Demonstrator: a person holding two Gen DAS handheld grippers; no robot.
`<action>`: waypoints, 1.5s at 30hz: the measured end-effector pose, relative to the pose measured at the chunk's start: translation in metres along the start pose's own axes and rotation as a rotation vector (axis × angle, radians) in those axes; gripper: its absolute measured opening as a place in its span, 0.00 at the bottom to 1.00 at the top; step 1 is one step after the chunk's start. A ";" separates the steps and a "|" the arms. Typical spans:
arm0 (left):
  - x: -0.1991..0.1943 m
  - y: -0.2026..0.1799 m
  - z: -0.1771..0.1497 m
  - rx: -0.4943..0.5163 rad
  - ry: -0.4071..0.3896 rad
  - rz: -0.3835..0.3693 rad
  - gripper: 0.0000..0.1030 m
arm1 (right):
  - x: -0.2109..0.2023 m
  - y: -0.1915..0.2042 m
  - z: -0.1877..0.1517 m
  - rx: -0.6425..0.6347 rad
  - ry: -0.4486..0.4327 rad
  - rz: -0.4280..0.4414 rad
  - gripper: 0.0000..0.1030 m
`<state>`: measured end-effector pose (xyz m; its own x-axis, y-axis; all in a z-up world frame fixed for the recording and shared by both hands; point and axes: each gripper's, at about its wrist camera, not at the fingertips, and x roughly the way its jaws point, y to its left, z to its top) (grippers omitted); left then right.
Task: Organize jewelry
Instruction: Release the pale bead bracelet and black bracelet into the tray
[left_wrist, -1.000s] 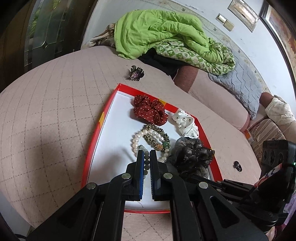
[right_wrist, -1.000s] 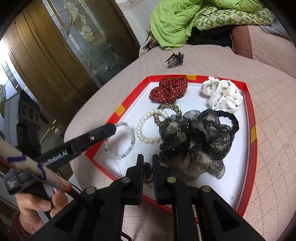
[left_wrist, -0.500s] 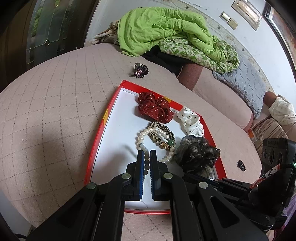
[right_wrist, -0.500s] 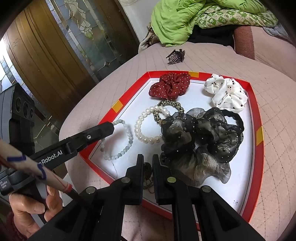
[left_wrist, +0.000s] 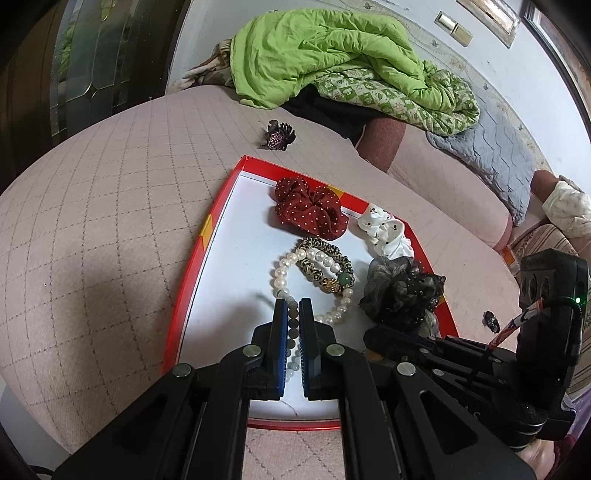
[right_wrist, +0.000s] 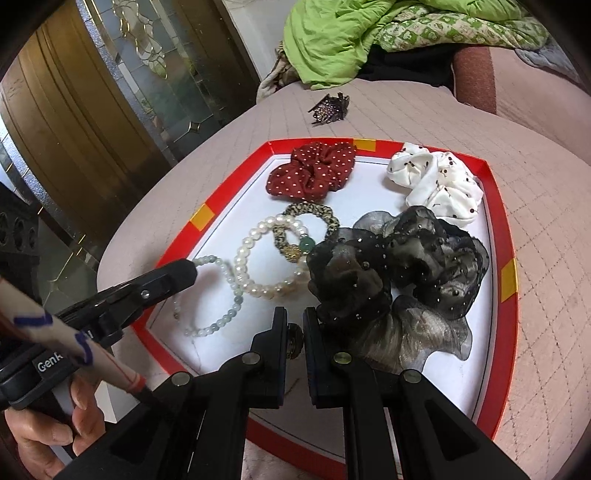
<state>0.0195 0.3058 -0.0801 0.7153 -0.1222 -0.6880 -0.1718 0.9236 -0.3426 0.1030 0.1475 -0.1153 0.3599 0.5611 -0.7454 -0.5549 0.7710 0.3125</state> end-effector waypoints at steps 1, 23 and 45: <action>0.000 0.000 0.000 0.001 0.000 -0.002 0.05 | 0.000 -0.001 0.000 0.002 0.001 -0.002 0.10; 0.005 -0.003 -0.001 0.018 0.008 0.020 0.05 | -0.003 -0.011 -0.002 0.035 0.005 -0.018 0.10; 0.003 -0.009 -0.001 0.032 -0.013 0.035 0.26 | -0.020 -0.006 0.001 0.070 -0.017 0.025 0.12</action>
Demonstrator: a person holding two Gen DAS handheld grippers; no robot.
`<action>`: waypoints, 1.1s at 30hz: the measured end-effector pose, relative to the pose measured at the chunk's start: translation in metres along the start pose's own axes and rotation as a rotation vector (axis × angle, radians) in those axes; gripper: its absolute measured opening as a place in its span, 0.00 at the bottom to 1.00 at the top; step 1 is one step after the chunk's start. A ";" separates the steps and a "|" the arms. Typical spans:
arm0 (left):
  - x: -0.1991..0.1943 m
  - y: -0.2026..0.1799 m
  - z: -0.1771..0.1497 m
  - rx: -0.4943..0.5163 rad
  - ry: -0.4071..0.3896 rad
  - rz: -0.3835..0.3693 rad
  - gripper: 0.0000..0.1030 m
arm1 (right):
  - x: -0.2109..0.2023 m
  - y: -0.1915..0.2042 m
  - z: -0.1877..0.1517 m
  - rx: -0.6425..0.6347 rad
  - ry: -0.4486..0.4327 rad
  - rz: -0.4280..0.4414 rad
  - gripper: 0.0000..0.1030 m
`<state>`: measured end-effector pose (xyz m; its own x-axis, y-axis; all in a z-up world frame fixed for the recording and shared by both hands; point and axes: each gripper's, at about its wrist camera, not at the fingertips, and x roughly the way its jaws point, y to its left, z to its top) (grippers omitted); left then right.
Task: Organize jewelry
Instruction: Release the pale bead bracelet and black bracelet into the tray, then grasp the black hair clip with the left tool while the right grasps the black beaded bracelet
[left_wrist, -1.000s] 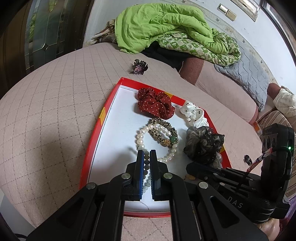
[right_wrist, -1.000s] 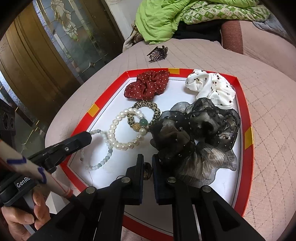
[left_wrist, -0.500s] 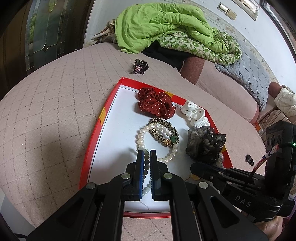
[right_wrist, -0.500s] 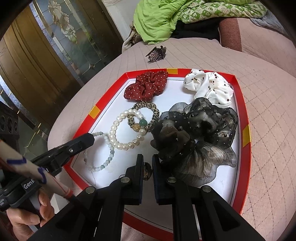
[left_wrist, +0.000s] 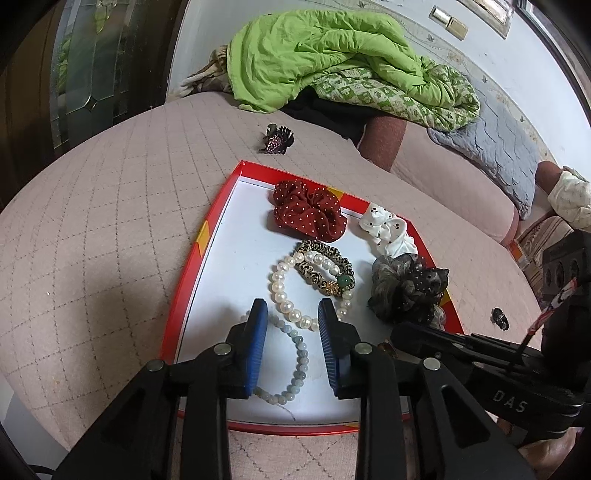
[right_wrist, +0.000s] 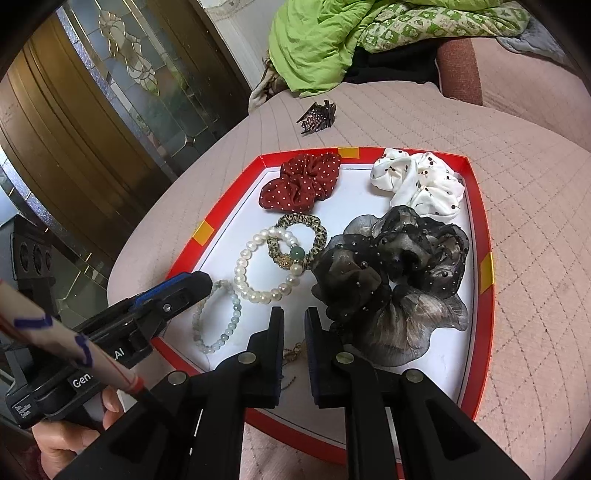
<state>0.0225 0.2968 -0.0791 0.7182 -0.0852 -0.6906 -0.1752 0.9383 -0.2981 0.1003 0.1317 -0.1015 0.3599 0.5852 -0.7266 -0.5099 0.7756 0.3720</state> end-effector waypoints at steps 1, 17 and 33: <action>0.000 0.000 0.000 0.002 0.000 0.000 0.26 | -0.002 0.000 0.000 0.002 -0.003 0.002 0.12; -0.006 -0.008 0.002 0.029 -0.046 0.030 0.40 | -0.036 -0.004 0.002 0.047 -0.057 0.033 0.14; -0.015 -0.042 0.000 0.116 -0.120 0.054 0.41 | -0.077 -0.042 -0.014 0.116 -0.109 0.005 0.19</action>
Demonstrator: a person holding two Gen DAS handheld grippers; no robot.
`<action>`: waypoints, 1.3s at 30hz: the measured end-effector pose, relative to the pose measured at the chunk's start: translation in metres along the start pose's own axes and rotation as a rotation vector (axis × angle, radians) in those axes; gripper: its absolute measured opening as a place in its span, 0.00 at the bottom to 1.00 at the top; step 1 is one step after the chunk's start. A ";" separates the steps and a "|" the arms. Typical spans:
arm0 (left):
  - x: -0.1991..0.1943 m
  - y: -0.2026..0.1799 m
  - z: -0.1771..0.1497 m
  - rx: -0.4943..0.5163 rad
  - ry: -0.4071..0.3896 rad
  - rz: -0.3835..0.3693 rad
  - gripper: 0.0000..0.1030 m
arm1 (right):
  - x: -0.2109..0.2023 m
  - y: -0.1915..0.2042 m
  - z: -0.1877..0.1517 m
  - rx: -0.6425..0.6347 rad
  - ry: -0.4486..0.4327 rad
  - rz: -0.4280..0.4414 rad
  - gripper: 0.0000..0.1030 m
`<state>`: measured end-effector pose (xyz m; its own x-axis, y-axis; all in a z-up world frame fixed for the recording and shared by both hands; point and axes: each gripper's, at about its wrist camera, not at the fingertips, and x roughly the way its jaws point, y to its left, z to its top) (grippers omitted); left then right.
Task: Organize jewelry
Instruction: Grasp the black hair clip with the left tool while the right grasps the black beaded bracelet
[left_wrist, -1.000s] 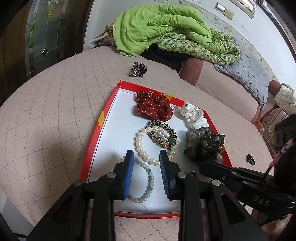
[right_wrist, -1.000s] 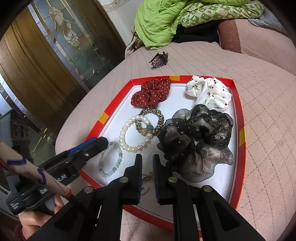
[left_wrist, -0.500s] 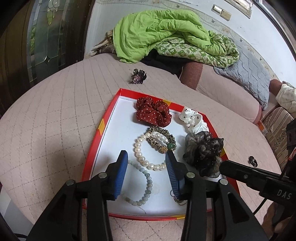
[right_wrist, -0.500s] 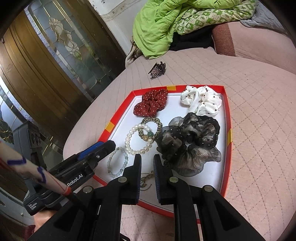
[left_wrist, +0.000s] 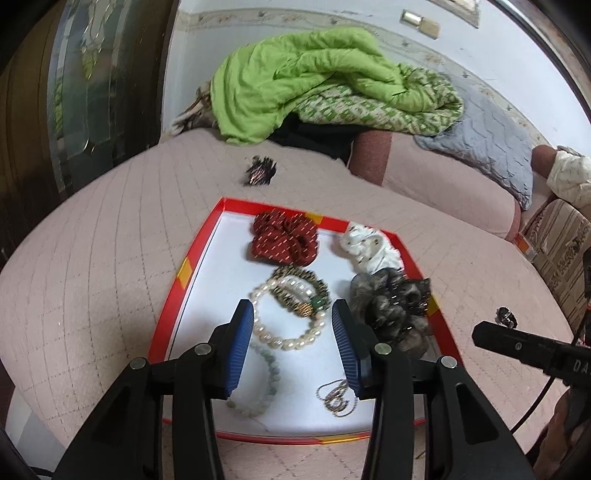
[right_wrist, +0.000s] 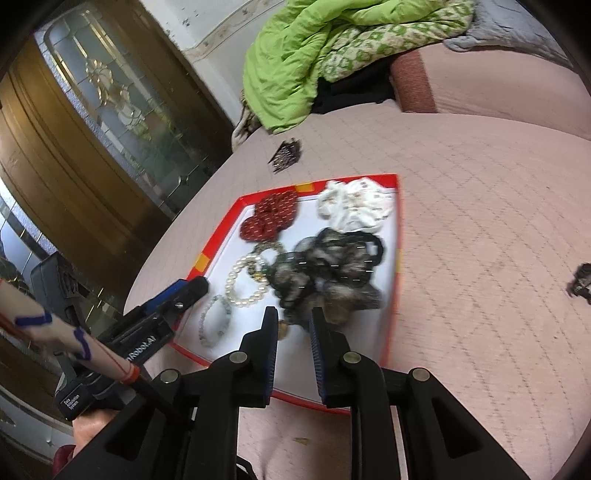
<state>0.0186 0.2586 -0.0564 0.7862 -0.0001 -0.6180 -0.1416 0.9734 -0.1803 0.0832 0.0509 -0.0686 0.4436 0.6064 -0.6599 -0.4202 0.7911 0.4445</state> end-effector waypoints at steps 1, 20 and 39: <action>-0.002 -0.004 0.000 0.010 -0.007 -0.008 0.42 | -0.005 -0.006 0.000 0.007 -0.007 -0.005 0.20; 0.039 -0.223 -0.005 0.327 0.158 -0.434 0.48 | -0.108 -0.277 0.005 0.408 -0.047 -0.339 0.26; 0.110 -0.301 -0.027 0.389 0.275 -0.533 0.49 | -0.099 -0.258 0.037 0.075 -0.070 -0.426 0.08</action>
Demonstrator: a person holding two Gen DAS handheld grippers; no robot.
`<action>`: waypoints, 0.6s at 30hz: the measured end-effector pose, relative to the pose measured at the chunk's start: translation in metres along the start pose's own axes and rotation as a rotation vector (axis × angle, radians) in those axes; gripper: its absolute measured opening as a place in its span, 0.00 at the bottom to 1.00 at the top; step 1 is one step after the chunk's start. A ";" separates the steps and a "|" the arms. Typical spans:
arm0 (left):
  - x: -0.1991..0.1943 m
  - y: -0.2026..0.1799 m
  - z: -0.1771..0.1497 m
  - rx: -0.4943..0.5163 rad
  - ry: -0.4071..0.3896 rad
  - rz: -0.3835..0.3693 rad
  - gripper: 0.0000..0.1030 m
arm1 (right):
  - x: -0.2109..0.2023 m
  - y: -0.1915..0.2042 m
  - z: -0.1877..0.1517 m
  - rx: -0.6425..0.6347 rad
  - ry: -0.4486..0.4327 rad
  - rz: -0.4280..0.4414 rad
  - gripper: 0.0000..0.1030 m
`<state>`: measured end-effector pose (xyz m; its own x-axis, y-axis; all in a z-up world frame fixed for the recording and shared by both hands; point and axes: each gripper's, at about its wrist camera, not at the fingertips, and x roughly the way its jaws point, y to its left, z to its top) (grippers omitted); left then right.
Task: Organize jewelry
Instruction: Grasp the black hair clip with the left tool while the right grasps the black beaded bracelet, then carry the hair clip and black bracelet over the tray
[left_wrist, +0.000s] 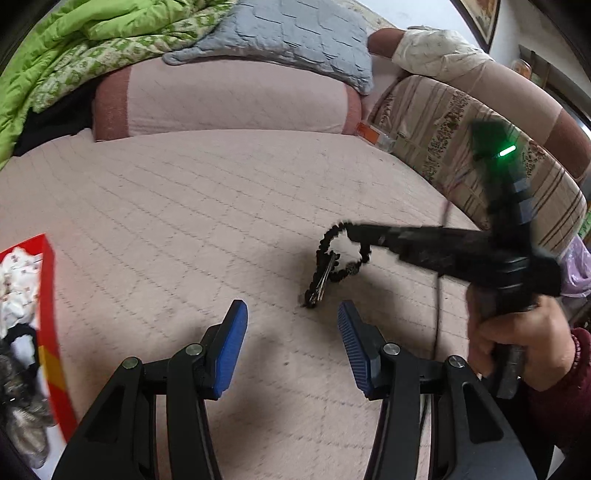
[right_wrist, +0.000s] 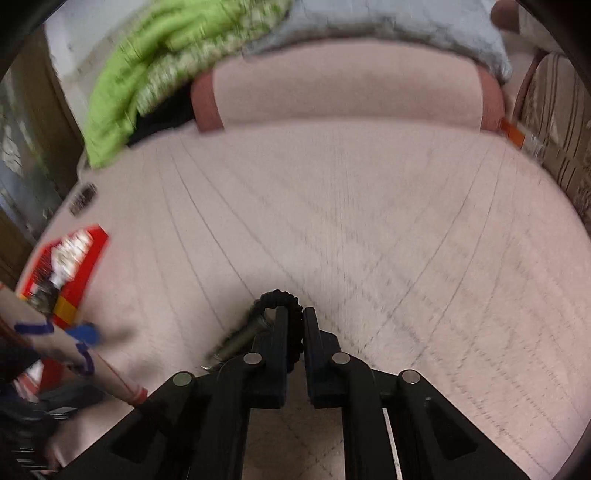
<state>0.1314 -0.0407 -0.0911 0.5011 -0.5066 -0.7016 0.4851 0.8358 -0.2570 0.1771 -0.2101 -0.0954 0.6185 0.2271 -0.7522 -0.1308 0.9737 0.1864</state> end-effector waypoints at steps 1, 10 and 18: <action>0.002 -0.003 -0.001 0.004 0.001 -0.006 0.52 | -0.009 -0.001 0.001 0.017 -0.028 0.050 0.08; 0.043 -0.025 0.005 0.057 0.039 -0.024 0.54 | -0.054 -0.015 0.007 0.097 -0.218 0.265 0.08; 0.075 -0.016 0.003 0.064 0.119 0.116 0.39 | -0.054 -0.031 0.002 0.172 -0.215 0.265 0.08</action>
<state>0.1634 -0.0928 -0.1375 0.4701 -0.3753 -0.7988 0.4754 0.8702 -0.1291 0.1495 -0.2523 -0.0589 0.7319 0.4437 -0.5171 -0.1870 0.8606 0.4737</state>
